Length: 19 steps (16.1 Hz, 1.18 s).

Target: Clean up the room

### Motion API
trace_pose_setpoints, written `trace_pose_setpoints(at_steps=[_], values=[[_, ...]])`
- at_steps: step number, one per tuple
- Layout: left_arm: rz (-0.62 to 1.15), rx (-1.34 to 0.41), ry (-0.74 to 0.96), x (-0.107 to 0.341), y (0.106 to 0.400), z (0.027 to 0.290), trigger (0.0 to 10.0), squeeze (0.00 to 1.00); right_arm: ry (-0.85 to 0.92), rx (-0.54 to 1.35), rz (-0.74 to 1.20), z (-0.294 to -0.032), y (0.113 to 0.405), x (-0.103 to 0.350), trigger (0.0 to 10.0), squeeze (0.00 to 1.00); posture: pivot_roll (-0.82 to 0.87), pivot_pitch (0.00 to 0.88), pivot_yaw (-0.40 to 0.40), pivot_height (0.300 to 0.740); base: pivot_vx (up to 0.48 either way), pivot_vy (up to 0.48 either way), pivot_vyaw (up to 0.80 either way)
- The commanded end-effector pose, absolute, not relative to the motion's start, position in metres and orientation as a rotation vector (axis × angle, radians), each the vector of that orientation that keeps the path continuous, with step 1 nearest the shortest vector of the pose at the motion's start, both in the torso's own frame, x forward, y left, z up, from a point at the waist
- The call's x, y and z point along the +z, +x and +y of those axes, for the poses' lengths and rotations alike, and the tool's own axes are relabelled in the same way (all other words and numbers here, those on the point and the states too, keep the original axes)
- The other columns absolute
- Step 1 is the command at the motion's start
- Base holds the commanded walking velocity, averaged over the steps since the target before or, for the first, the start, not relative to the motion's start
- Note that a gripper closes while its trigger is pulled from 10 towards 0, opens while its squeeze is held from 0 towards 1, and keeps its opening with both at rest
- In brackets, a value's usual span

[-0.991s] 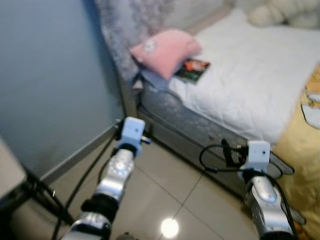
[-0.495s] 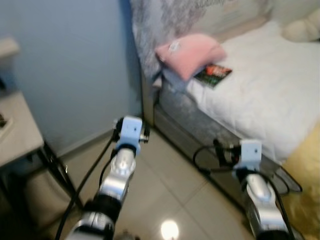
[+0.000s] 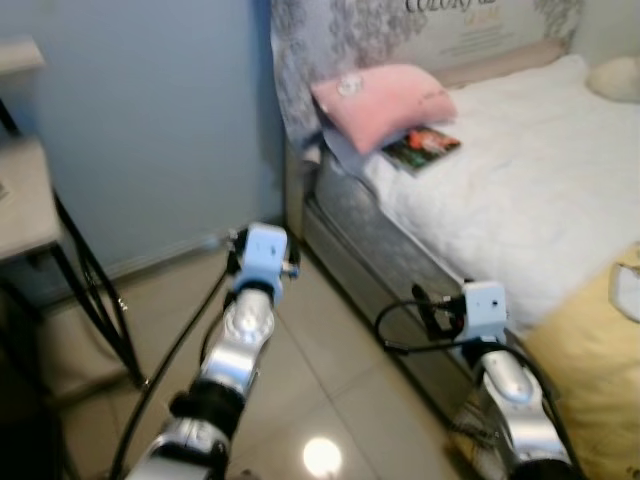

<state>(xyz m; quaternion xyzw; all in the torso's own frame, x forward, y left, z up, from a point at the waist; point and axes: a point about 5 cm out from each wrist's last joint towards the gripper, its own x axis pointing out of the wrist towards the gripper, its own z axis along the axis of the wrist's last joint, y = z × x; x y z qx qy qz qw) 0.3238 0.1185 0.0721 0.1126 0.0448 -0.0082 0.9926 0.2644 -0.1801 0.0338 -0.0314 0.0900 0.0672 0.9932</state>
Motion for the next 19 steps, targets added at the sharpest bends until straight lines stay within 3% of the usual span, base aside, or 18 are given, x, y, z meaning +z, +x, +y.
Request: trace_pose_setpoints(at_steps=[1, 4, 7, 10, 14, 19], values=[[0.099, 0.007, 0.224, 0.073, 0.325, 0.123, 10.0, 0.0, -0.051, 0.133, 0.17, -0.182, 0.27, 0.038, 10.0, 0.0, 0.05, 0.0, -0.016, 0.74, 0.0, -0.472, 0.0], [0.1, 0.018, 0.215, 0.074, 0.327, 0.124, 10.0, 0.0, -0.05, 0.136, 0.171, -0.182, 0.273, 0.039, 10.0, 0.0, 0.05, 0.0, -0.017, 0.74, 0.0, -0.472, 0.0], [0.101, 0.029, 0.191, 0.075, 0.328, 0.13, 10.0, 0.0, -0.048, 0.148, 0.162, -0.179, 0.272, 0.039, 10.0, 0.0, 0.05, 0.0, -0.012, 0.74, 0.0, 0.0, 0.0], [0.131, 0.068, 0.131, 0.072, 0.328, 0.138, 10.0, 0.0, -0.063, 0.122, 0.178, -0.18, 0.272, 0.037, 10.0, 0.0, 0.04, 0.0, -0.006, 0.74, 0.0, 0.449, 0.0], [0.117, 0.009, 0.165, 0.073, 0.329, 0.13, 10.0, 0.0, -0.041, 0.11, 0.17, -0.185, 0.272, 0.038, 10.0, 0.0, 0.03, 0.0, 0.002, 0.74, 0.465, 0.0, 0.6], [0.124, 0.015, 0.173, 0.07, 0.325, 0.13, 10.0, 0.0, -0.031, 0.115, 0.181, -0.185, 0.269, 0.035, 10.0, 0.0, 0.03, 0.0, 0.014, 0.74, 0.0, -0.087, 0.59]])
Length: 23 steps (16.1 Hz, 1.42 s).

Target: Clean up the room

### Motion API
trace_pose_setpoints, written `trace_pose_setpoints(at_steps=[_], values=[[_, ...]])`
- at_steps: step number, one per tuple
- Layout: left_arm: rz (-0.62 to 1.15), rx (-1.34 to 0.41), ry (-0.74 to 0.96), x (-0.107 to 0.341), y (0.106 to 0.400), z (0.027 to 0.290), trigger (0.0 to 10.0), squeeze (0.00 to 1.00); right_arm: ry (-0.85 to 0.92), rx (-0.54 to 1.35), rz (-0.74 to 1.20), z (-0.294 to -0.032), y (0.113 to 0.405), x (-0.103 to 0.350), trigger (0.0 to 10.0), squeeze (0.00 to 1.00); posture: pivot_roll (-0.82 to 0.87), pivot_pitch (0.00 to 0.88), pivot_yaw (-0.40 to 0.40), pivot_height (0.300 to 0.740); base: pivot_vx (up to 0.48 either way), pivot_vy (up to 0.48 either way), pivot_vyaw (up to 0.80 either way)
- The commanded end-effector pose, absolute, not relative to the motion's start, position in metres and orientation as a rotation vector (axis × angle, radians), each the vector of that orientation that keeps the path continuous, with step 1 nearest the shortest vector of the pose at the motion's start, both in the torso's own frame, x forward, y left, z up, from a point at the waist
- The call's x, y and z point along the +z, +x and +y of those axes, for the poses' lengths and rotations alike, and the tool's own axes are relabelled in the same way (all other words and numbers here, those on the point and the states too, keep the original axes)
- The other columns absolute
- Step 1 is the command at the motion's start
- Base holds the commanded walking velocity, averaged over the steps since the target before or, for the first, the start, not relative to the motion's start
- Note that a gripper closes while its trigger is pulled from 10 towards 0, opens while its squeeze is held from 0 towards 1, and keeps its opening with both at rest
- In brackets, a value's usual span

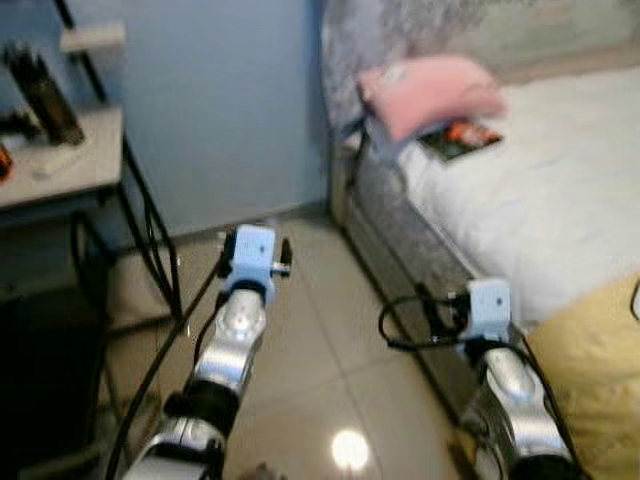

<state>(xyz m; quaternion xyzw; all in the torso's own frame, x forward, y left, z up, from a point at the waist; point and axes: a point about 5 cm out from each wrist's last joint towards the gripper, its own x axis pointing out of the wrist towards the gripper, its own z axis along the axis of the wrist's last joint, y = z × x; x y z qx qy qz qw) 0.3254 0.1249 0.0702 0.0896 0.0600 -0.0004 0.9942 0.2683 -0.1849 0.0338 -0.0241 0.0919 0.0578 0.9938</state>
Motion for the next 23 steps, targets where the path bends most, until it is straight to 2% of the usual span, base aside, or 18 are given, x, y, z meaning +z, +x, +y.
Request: trace_pose_setpoints(at_steps=[1, 6, 8, 10, 23], values=[[0.118, 0.021, 0.194, 0.072, 0.326, 0.13, 10.0, 0.0, -0.03, 0.118, 0.184, -0.184, 0.269, 0.034, 10.0, 0.0, 0.03, 0.0, 0.015, 0.74, 0.0, -0.424, 0.59], [0.114, 0.004, 0.164, 0.072, 0.327, 0.123, 10.0, 0.0, -0.038, 0.129, 0.183, -0.184, 0.269, 0.034, 10.0, 0.0, 0.02, 0.0, 0.016, 0.74, 0.199, -0.416, 0.58], [0.099, 0.003, 0.149, 0.075, 0.327, 0.122, 10.0, 0.0, -0.046, 0.145, 0.182, -0.184, 0.269, 0.034, 10.0, 0.0, 0.02, 0.0, 0.015, 0.74, 0.0, 0.0, 0.58], [0.092, 0.023, 0.068, 0.077, 0.328, 0.124, 10.0, 0.0, -0.044, 0.166, 0.18, -0.183, 0.269, 0.035, 10.0, 0.0, 0.02, 0.0, 0.01, 0.74, 0.465, 0.0, 0.58], [0.077, 0.011, 0.077, 0.082, 0.337, 0.133, 10.0, 0.0, -0.043, 0.183, 0.189, -0.181, 0.271, 0.034, 10.0, 0.0, 0.02, 0.0, 0.006, 0.74, 0.471, 0.0, 0.58]])
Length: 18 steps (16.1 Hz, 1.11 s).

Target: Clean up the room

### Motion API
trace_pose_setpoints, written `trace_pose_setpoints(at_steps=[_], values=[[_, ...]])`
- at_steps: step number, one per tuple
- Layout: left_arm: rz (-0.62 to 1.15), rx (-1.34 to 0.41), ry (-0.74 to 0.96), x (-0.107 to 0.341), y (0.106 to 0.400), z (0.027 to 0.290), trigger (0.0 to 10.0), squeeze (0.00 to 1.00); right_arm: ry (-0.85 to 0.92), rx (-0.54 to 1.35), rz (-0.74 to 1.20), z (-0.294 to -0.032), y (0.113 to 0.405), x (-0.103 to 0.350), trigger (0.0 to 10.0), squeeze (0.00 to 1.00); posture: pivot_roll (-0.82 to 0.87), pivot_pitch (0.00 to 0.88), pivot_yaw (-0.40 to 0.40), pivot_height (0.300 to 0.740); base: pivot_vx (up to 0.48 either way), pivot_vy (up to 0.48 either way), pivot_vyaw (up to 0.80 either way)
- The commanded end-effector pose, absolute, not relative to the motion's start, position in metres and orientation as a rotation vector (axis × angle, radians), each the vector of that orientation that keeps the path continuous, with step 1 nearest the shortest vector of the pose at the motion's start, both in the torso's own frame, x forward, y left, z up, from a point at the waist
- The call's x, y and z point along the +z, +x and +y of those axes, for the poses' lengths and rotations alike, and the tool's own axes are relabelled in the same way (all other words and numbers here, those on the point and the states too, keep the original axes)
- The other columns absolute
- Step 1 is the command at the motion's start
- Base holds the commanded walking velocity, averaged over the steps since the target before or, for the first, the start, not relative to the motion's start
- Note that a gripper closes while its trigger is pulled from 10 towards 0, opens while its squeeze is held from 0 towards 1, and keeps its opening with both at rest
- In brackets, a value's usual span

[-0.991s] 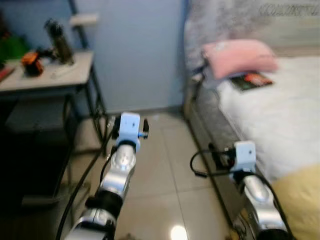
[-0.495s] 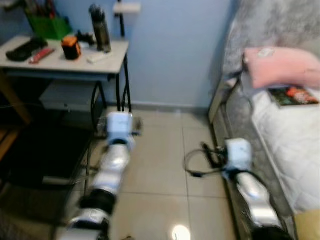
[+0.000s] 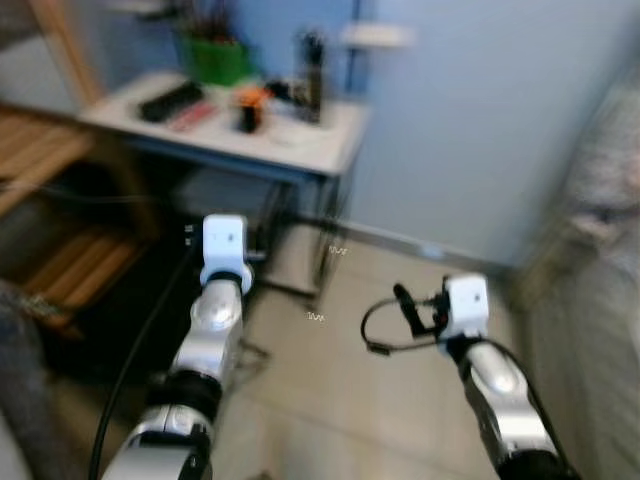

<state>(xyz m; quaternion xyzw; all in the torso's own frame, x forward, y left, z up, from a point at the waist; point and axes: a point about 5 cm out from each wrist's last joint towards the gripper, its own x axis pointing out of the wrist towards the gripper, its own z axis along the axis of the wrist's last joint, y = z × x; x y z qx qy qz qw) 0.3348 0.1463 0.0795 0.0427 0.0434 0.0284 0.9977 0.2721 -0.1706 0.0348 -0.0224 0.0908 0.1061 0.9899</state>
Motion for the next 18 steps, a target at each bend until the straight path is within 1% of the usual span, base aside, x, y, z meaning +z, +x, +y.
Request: trace_pose_setpoints(at_steps=[1, 2, 3, 4, 5, 6, 7, 8, 9, 11, 12, 13, 14, 15, 18], values=[[0.074, 0.007, 0.096, 0.083, 0.338, 0.134, 10.0, 0.0, -0.043, 0.18, 0.19, -0.181, 0.271, 0.034, 10.0, 0.0, 0.03, 0.0, 0.006, 0.74, 0.48, 0.0, 0.58], [0.093, 0.001, 0.144, 0.08, 0.339, 0.132, 10.0, 0.0, -0.044, 0.177, 0.191, -0.182, 0.271, 0.034, 10.0, 0.0, 0.03, 0.0, 0.007, 0.74, 0.0, 0.0, 0.58], [0.095, 0.002, 0.158, 0.08, 0.339, 0.131, 10.0, 0.0, -0.046, 0.173, 0.193, -0.182, 0.271, 0.034, 10.0, 0.0, 0.03, 0.0, 0.006, 0.74, 0.0, 0.0, 0.58], [0.087, -0.003, 0.154, 0.08, 0.338, 0.131, 10.0, 0.0, -0.048, 0.169, 0.193, -0.183, 0.271, 0.034, 10.0, 0.0, 0.03, 0.0, 0.005, 0.74, 0.0, 0.0, 0.58], [0.069, -0.022, 0.203, 0.081, 0.337, 0.128, 10.0, 0.0, -0.034, 0.136, 0.167, -0.185, 0.272, 0.037, 10.0, 0.0, 0.03, 0.0, 0.002, 0.74, 0.0, 0.0, 0.58], [-0.004, -0.08, 0.375, 0.088, 0.337, 0.119, 10.0, 0.0, 0.006, 0.079, 0.096, -0.191, 0.276, 0.048, 10.0, 0.0, 0.03, 0.0, 0.0, 0.74, 0.0, 0.0, 0.59], [-0.094, -0.111, 0.485, 0.099, 0.336, 0.112, 10.0, 0.0, 0.081, 0.017, 0.018, -0.196, 0.281, 0.061, 10.0, 0.0, 0.04, 0.0, 0.0, 0.74, 0.0, 0.0, 0.58], [-0.126, -0.133, 0.463, 0.105, 0.331, 0.106, 10.0, 0.0, 0.092, 0.011, -0.003, -0.193, 0.29, 0.07, 10.0, 0.0, 0.04, 0.0, 0.005, 0.74, 0.0, 0.0, 0.67], [-0.086, -0.113, 0.379, 0.102, 0.329, 0.107, 10.0, 0.0, 0.099, 0.048, 0.01, -0.186, 0.294, 0.07, 10.0, 0.0, 0.05, 0.0, 0.006, 0.74, 0.0, 0.0, 0.73], [-0.129, -0.114, 0.431, 0.108, 0.329, 0.104, 10.0, 0.0, 0.102, 0.071, 0.03, -0.178, 0.296, 0.068, 10.0, 0.0, 0.05, 0.0, 0.005, 0.74, 0.0, 0.0, 0.0], [-0.138, -0.095, 0.392, 0.114, 0.328, 0.098, 10.0, 0.0, 0.133, 0.024, 0.028, -0.177, 0.297, 0.067, 10.0, 0.0, 0.06, 0.0, 0.008, 0.74, 0.0, 0.0, 0.0], [-0.141, -0.08, 0.332, 0.116, 0.327, 0.1, 10.0, 0.0, 0.128, -0.001, 0.024, -0.179, 0.299, 0.068, 10.0, 0.0, 0.06, 0.0, 0.011, 0.74, 0.0, 0.0, 0.0], [-0.139, -0.038, 0.276, 0.116, 0.328, 0.11, 10.0, 0.0, 0.105, -0.02, 0.02, -0.183, 0.298, 0.068, 10.0, 0.0, 0.06, 0.0, 0.012, 0.74, 0.0, 0.0, 0.0], [-0.134, -0.031, 0.266, 0.115, 0.328, 0.113, 10.0, 0.0, 0.082, -0.023, 0.046, -0.184, 0.298, 0.065, 10.0, 0.0, 0.06, 0.0, 0.012, 0.74, 0.0, 0.0, 0.0], [-0.134, -0.031, 0.266, 0.115, 0.328, 0.113, 10.0, 0.0, 0.082, -0.023, 0.046, -0.184, 0.298, 0.065, 10.0, 0.0, 0.06, 0.0, 0.012, 0.74, 0.0, 0.0, 0.0]])
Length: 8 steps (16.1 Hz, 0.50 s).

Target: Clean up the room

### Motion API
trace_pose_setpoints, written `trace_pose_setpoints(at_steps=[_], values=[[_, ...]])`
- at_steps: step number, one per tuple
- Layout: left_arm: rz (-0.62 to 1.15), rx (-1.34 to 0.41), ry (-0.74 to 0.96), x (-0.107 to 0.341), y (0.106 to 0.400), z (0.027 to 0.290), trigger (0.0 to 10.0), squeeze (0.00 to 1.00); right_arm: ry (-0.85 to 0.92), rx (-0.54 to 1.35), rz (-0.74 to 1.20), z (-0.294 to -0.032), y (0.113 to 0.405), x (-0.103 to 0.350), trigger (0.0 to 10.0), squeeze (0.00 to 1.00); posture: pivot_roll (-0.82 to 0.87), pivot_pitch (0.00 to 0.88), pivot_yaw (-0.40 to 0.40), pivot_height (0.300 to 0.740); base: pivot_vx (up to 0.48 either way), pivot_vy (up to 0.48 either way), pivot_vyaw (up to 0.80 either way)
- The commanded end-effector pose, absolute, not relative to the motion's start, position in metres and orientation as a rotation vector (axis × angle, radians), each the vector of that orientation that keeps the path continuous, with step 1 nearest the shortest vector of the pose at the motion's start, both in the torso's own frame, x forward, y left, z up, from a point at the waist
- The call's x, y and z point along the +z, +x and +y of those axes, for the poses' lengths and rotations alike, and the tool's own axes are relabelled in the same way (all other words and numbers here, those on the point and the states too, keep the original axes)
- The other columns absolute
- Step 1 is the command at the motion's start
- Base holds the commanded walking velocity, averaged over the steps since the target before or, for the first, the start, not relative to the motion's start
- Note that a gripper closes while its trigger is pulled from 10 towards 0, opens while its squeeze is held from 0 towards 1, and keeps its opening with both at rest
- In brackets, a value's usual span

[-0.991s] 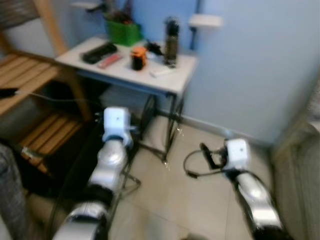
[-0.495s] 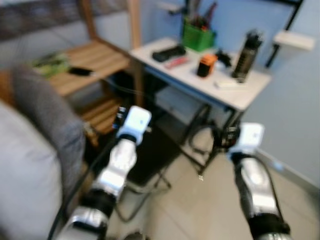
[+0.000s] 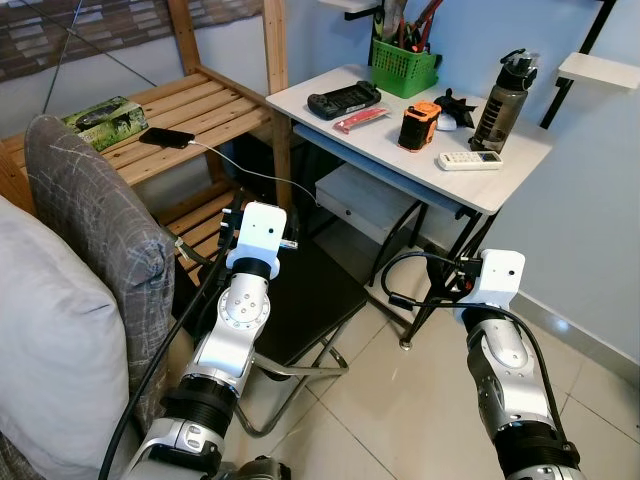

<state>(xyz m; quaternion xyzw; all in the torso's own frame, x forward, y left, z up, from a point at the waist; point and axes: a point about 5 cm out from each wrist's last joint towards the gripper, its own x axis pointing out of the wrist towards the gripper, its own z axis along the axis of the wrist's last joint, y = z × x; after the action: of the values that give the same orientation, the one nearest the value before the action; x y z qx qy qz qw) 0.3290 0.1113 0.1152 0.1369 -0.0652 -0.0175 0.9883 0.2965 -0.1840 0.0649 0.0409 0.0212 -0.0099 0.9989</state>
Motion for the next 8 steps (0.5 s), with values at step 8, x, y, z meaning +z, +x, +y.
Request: trace_pose_setpoints(at_steps=[8], values=[[-0.115, -0.031, 0.244, 0.113, 0.3276, 0.1124, 10.0, 0.0, 0.04, 0.003, 0.066, -0.1839, 0.2972, 0.063, 10.0, 0.0, 0.12, 0.0, -0.07, 0.74, 0.0, 0.0, 0.0]])
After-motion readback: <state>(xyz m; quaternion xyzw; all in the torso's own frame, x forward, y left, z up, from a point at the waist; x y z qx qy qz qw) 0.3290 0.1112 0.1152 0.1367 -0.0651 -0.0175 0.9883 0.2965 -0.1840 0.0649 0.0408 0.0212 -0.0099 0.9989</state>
